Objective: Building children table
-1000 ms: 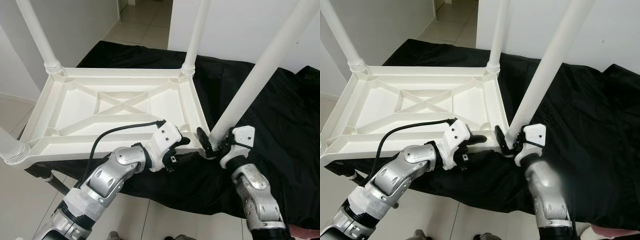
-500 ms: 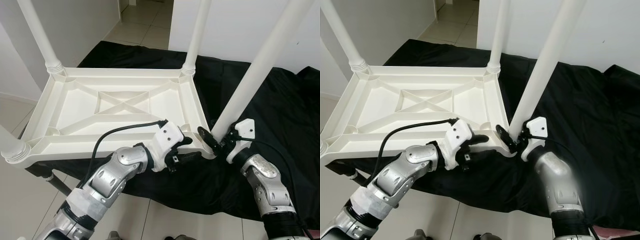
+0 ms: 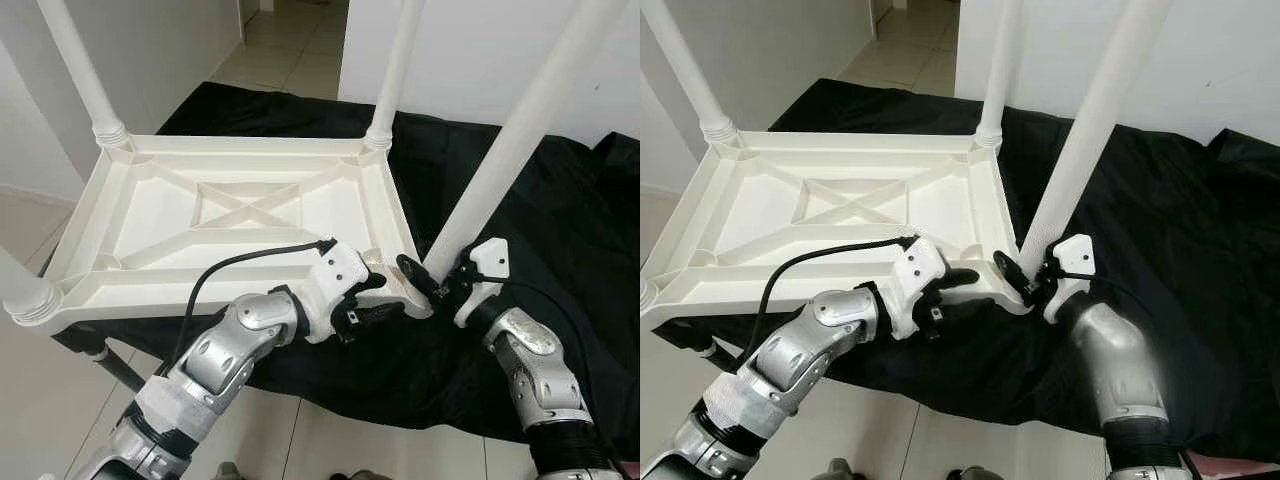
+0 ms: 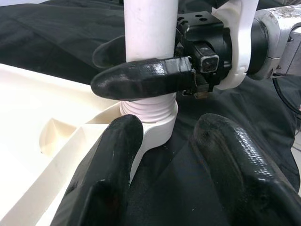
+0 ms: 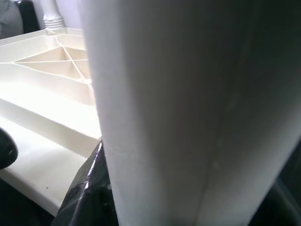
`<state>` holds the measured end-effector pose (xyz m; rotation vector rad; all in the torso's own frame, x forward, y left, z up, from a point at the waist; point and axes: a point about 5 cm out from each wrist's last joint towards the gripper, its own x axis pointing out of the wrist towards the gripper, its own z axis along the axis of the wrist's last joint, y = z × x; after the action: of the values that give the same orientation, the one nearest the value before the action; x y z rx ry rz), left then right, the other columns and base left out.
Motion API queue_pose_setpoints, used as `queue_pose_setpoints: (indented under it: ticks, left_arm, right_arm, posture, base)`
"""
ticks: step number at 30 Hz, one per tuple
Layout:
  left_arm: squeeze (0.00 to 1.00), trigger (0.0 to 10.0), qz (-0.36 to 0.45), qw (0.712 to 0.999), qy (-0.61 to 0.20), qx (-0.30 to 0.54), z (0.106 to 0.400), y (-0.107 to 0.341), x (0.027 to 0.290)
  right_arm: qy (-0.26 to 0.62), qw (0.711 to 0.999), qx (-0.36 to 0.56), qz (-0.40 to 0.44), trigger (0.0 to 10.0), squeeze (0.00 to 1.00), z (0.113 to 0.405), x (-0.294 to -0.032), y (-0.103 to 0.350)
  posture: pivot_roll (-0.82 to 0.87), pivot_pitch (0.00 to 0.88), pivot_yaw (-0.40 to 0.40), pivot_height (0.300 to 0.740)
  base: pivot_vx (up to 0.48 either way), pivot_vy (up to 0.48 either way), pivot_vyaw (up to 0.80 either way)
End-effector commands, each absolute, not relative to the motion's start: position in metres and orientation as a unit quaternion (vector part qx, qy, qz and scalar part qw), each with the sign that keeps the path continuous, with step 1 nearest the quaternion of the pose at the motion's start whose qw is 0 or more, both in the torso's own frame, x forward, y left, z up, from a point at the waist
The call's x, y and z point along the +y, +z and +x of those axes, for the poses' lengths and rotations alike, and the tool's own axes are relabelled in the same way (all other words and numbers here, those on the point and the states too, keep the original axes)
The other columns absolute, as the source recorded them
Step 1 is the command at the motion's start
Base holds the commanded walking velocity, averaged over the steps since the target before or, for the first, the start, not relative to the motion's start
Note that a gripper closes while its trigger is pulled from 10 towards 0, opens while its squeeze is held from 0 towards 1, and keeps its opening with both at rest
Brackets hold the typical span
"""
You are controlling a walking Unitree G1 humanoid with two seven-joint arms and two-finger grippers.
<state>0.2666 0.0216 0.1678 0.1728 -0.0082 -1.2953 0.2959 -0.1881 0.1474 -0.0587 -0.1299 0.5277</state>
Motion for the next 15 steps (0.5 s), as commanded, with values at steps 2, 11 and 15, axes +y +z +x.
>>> queue_pose_setpoints:
  ticks: [2,11,15]
  left_arm:
    - [0.00,10.0,0.089,0.785,-0.613,0.000,0.266,0.164,0.022]
    - [0.00,10.0,0.089,0.787,-0.610,0.001,0.267,0.163,0.022]
    - [0.00,10.0,0.090,0.789,-0.608,0.002,0.267,0.163,0.024]
  right_arm:
    - [0.233,0.971,-0.044,-0.013,10.0,0.00,0.295,-0.189,0.138]
    - [0.169,0.984,-0.042,-0.047,10.0,0.00,0.296,-0.187,0.135]
    - [0.089,0.995,-0.047,0.010,10.0,0.00,0.291,-0.168,0.140]
  posture:
    - [-0.01,0.080,-0.062,0.740]
    - [-0.01,0.084,-0.064,0.740]
    - [-0.01,0.092,-0.061,0.740]
  base:
    - [0.000,0.000,0.00]
    - [0.000,0.000,0.00]
    - [0.000,0.000,0.00]
